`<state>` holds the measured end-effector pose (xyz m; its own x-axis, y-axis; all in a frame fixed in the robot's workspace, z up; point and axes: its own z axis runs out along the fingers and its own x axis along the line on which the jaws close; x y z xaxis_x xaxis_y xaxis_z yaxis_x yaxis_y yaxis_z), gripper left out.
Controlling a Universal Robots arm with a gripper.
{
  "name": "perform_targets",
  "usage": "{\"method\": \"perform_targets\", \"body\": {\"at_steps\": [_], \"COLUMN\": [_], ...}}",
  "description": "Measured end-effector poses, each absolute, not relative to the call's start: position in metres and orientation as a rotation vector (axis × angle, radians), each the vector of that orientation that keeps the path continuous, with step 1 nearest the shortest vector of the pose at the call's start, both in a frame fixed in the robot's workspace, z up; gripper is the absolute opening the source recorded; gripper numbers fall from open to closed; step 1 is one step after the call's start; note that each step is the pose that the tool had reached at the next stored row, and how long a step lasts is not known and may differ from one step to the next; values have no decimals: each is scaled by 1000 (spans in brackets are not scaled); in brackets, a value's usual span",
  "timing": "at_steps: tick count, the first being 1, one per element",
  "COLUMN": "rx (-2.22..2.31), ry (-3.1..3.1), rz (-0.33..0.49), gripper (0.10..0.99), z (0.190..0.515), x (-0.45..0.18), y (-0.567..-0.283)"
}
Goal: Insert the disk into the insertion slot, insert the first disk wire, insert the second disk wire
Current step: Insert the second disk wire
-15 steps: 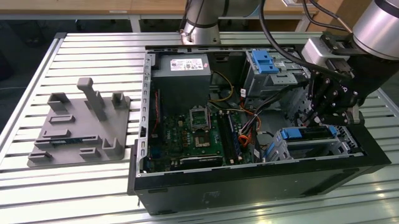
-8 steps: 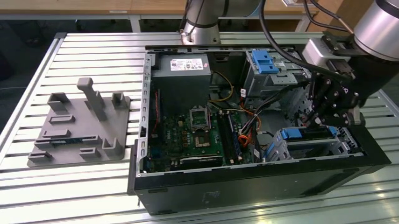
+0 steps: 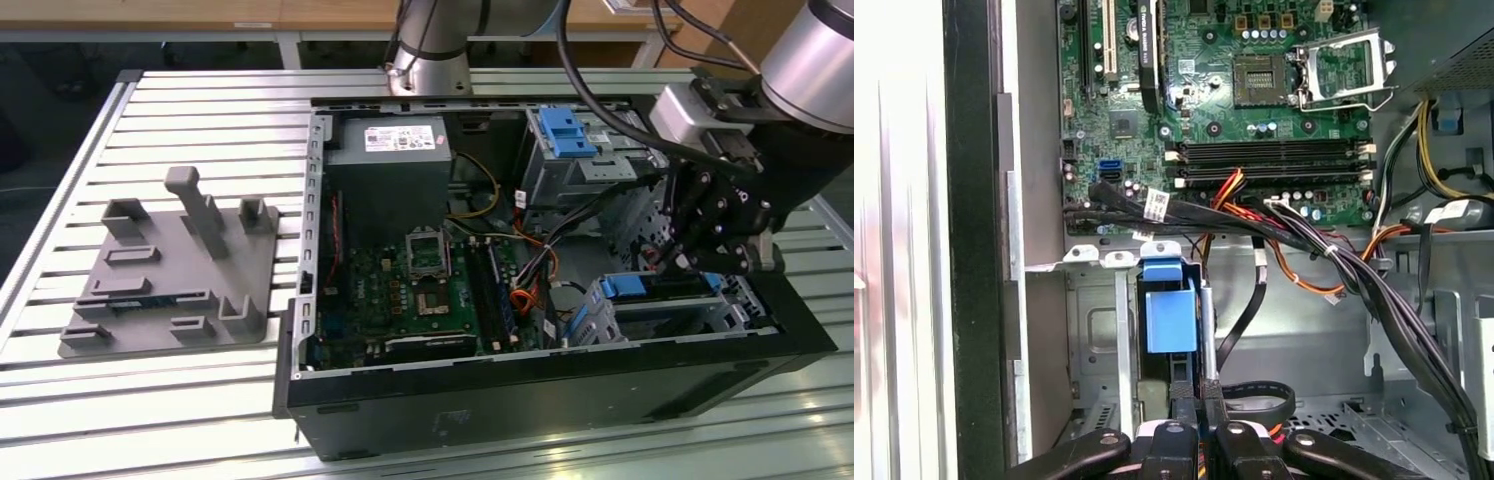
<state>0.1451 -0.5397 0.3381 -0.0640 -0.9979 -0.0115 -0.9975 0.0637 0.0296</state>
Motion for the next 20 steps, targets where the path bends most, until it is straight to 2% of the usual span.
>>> {"method": "perform_targets", "body": {"at_steps": [20], "rx": [2143], "ry": [-2278], "rz": [-45], "gripper": [149], "z": [335], "x": [145], "y": [-541]}}
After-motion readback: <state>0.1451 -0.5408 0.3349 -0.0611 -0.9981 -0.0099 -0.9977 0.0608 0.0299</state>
